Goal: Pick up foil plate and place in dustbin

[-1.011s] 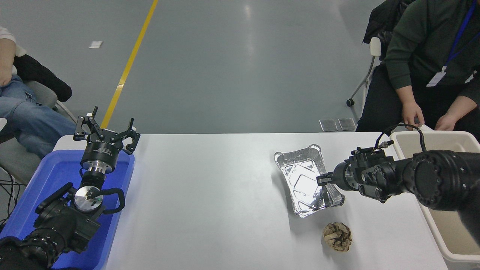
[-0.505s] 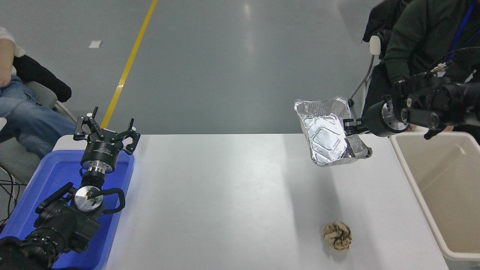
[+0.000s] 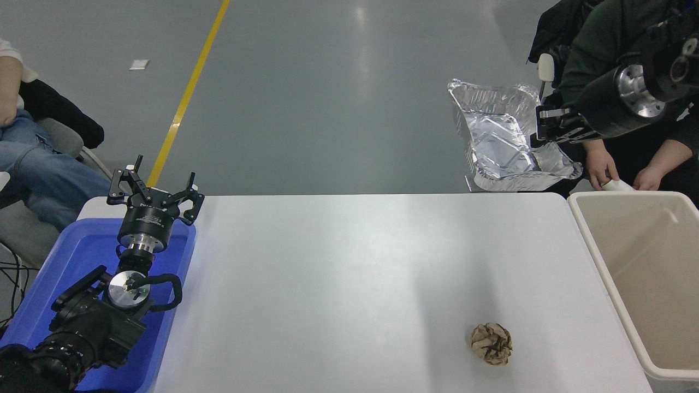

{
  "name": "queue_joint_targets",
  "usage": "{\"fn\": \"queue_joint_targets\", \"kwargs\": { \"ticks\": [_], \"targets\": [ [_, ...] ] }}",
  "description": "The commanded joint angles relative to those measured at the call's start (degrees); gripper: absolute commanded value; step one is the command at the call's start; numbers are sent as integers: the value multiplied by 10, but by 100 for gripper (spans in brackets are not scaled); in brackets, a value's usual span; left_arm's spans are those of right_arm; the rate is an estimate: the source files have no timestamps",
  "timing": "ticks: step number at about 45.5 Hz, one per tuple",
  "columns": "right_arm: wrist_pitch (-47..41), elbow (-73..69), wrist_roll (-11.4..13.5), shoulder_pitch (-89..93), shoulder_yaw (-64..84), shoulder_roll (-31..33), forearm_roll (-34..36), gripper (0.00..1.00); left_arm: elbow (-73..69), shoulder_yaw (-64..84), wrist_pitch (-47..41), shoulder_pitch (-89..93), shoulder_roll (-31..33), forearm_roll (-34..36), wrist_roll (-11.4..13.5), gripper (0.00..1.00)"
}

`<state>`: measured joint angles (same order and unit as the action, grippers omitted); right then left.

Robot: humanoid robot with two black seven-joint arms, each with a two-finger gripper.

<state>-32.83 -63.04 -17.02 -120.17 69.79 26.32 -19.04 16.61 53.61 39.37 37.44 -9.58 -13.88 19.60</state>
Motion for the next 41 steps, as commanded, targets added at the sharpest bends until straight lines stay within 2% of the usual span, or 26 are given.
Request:
{"fn": "queue_joint_targets", "kwargs": {
  "ticks": [1,11,28,34,37,41],
  "targets": [
    [-4,2,1,-9,4,17,2,0,0,0,0,0,0,0,0,99],
    [-3,92,5,41,-2,72,19,0,0,0,0,0,0,0,0,99],
    [18,438,19,323,-10,111,167,0,0,0,0,0,0,0,0,99],
    [62,542,58,449,-48,116,239,0,0,0,0,0,0,0,0,99],
    [101,548,80,484,-79,116,247,0,0,0,0,0,0,0,0,99],
    [149,548,97,516,-128,130,247,0,0,0,0,0,0,0,0,99]
  ]
}}
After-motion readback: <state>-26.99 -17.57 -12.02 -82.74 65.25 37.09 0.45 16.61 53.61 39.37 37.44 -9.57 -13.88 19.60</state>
